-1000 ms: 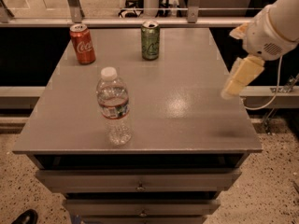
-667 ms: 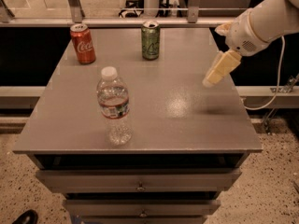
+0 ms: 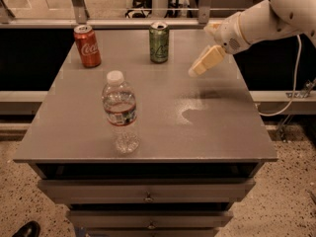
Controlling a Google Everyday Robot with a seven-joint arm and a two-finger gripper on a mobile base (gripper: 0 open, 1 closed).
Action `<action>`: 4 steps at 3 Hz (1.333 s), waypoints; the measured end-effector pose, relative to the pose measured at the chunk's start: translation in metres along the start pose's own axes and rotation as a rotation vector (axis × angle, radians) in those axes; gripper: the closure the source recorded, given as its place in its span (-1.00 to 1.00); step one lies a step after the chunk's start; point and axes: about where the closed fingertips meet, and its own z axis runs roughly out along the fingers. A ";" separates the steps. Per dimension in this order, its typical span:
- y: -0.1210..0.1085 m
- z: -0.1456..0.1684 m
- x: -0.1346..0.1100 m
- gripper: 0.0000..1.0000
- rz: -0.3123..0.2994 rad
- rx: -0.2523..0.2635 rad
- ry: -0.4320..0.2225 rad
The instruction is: Knock green can over
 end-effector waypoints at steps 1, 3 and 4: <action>-0.017 0.044 -0.022 -1.00 0.065 -0.069 -0.171; -0.019 0.097 -0.062 -1.00 0.133 -0.119 -0.425; -0.013 0.109 -0.069 -1.00 0.152 -0.122 -0.470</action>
Offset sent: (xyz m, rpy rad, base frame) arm 0.0767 0.0818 -0.0068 0.4557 0.0497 0.1422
